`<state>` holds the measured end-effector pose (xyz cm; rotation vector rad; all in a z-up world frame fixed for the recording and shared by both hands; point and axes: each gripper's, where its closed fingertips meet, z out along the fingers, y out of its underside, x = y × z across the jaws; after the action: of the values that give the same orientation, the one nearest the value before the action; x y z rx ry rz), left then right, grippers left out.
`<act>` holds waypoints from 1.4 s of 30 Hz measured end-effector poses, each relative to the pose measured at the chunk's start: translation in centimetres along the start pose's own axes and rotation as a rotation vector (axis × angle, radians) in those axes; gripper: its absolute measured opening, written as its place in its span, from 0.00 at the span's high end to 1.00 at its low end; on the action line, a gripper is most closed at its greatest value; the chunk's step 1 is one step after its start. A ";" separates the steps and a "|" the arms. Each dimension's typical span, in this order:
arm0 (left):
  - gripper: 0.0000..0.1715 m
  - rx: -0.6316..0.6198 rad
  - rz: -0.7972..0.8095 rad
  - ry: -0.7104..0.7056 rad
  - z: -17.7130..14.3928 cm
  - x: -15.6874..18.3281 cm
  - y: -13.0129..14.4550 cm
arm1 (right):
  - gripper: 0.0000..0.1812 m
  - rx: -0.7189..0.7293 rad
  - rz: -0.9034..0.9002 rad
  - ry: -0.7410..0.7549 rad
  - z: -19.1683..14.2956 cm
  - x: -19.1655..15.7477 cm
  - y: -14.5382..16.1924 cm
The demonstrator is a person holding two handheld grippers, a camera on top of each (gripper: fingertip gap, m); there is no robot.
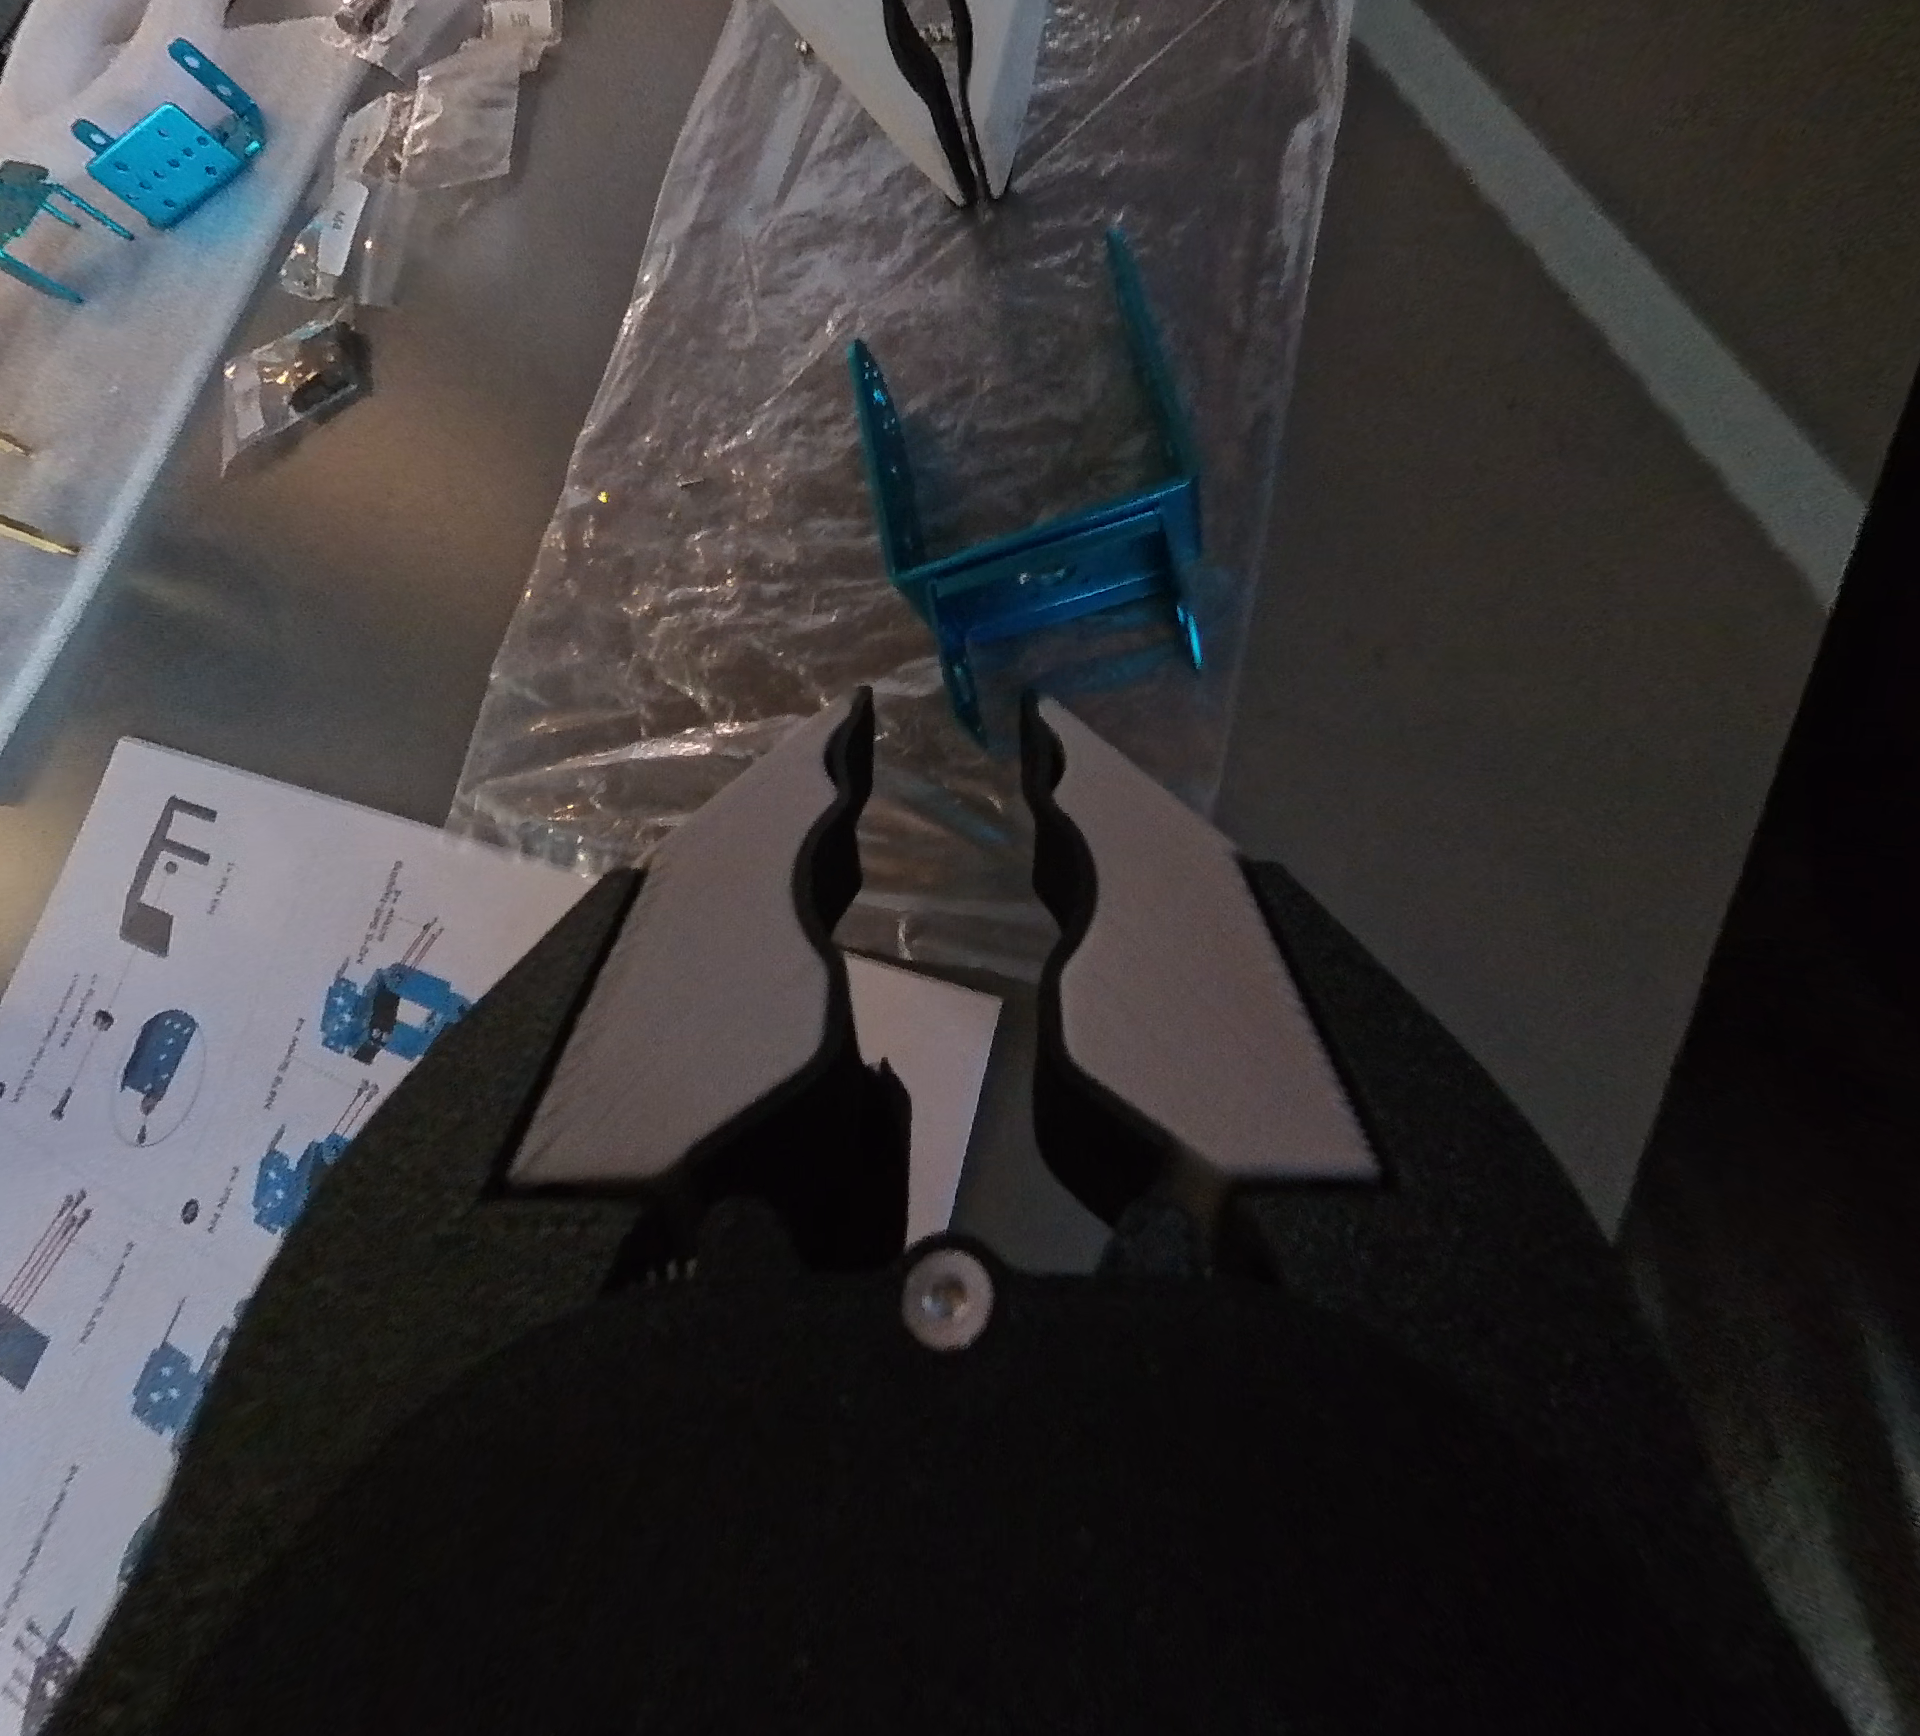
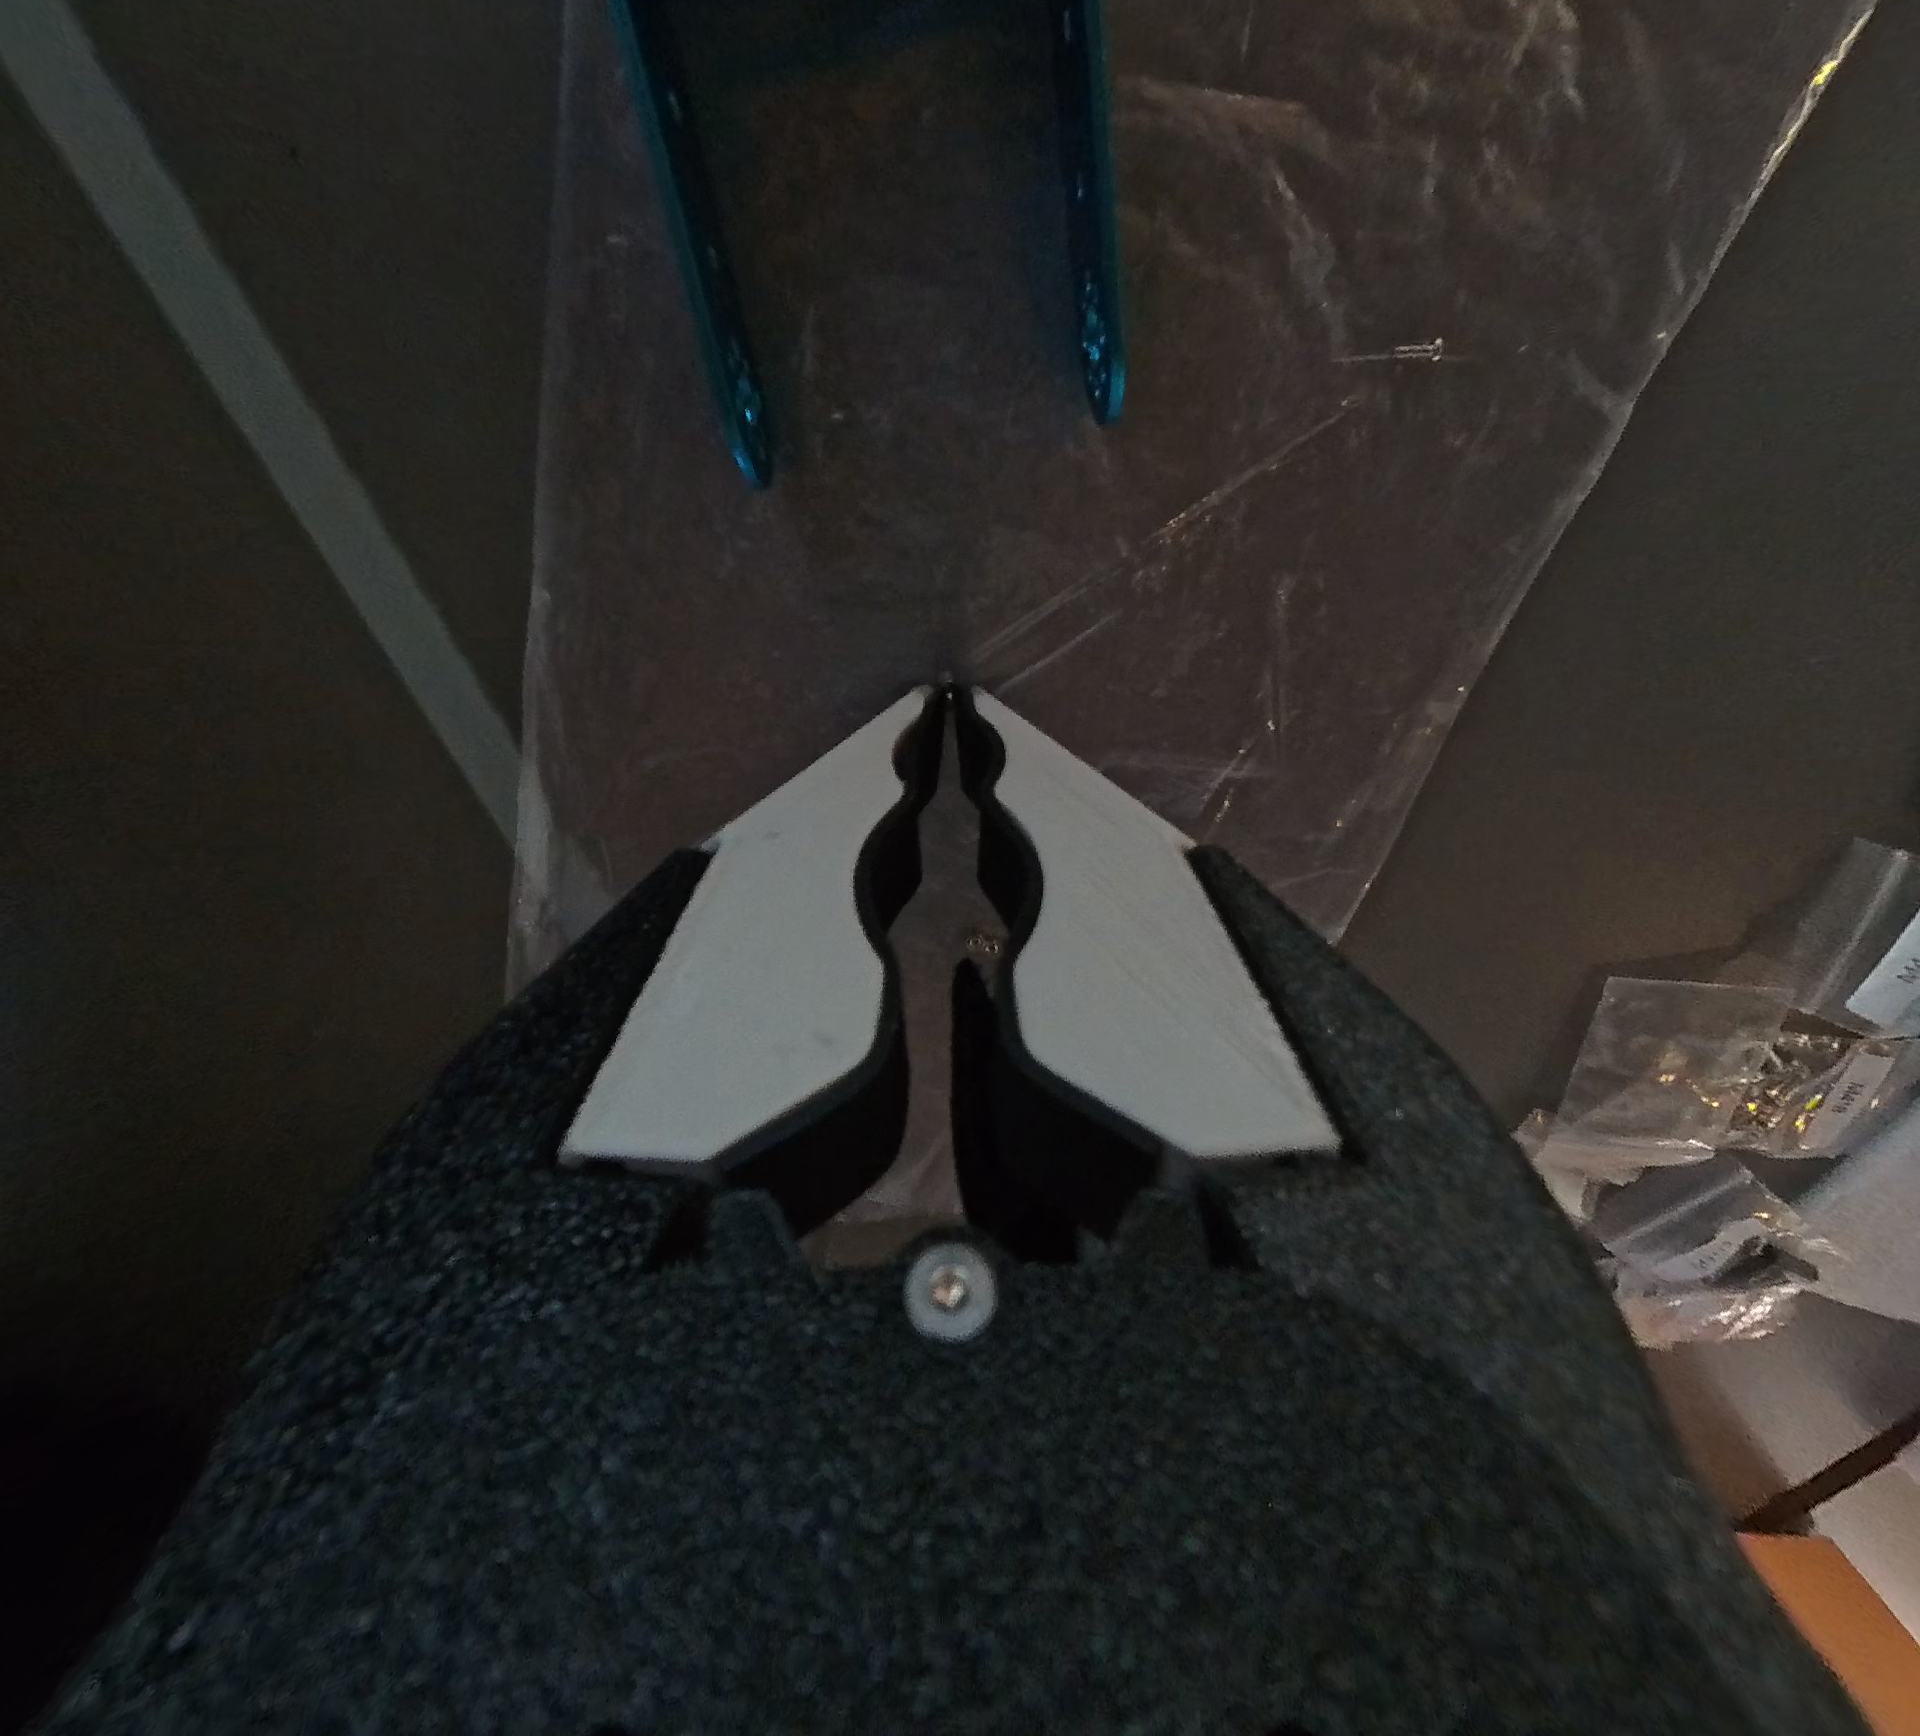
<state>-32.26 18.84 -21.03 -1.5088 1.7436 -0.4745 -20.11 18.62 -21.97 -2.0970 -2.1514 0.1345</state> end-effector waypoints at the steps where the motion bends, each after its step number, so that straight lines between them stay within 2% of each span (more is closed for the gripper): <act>1: 0.84 0.001 0.000 -0.001 0.0 0.0 0.0 | 0.99 0.013 0.000 -0.002 0.0 0.0 0.0; 5: 0.84 0.014 -0.008 -0.009 -0.1 -0.2 -0.2 | 1.00 0.074 0.012 -0.019 -0.4 0.0 0.0; 10: 0.84 0.011 -0.010 -0.011 -0.1 -0.3 -0.1 | 1.00 0.081 0.007 -0.003 -0.6 0.0 -0.2; 16: 0.84 0.007 -0.012 -0.012 -0.1 -0.4 0.0 | 0.96 -0.026 0.007 -0.012 0.1 -0.3 -0.1; 21: 0.84 -0.001 -0.007 -0.011 0.0 -0.4 0.0 | 0.98 -0.068 0.070 -0.077 0.1 -0.1 -0.2; 27: 0.84 0.002 -0.007 -0.015 -0.1 -0.4 -0.1 | 0.99 -0.032 0.019 -0.068 0.0 -0.2 -0.1; 30: 0.84 0.004 -0.009 -0.014 0.0 -0.4 -0.1 | 0.99 0.058 0.009 -0.070 -0.5 -0.2 -0.6; 33: 0.84 0.001 -0.005 -0.013 0.0 -0.4 0.0 | 0.99 0.211 -0.011 -0.090 -1.3 -0.5 -2.0; 38: 0.84 0.024 -0.010 -0.019 0.0 -0.5 -0.5 | 0.99 0.511 -0.021 -0.151 -2.6 -0.9 -5.8; 42: 0.84 0.064 -0.017 -0.016 0.1 -0.6 -1.4 | 0.98 0.645 0.003 -0.172 -2.3 -1.2 -8.2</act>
<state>-31.28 19.07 -19.94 -1.4795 1.6884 -0.5209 -27.79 17.16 -18.49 -1.7491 -1.8359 0.9029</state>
